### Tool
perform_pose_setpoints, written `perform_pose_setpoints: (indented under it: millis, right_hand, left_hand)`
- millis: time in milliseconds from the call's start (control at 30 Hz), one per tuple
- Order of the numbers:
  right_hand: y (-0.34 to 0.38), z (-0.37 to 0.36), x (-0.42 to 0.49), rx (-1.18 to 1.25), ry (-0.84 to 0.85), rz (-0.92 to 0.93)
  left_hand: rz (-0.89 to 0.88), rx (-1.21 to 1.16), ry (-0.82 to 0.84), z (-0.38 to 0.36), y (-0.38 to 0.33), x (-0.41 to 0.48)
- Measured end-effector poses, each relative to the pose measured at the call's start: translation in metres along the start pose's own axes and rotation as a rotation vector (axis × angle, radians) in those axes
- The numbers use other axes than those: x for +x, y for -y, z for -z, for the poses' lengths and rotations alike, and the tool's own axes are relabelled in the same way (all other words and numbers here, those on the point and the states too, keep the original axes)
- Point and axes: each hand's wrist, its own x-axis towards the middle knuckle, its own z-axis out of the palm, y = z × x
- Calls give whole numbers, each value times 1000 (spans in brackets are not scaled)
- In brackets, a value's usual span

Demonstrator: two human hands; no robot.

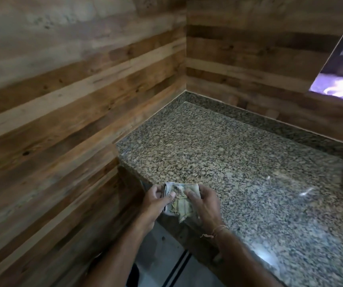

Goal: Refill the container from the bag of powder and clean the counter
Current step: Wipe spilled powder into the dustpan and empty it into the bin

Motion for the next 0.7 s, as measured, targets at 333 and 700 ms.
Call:
perform_pose_setpoints:
  millis: [333,700]
  right_hand:
    - [-16,4,71,-106,-84,-93]
    - [-60,-17,111,-666,-97,-39]
  left_hand:
    - [-122,373,-81,-18,-7,120]
    - [-303,1056,-28,-19,25,166]
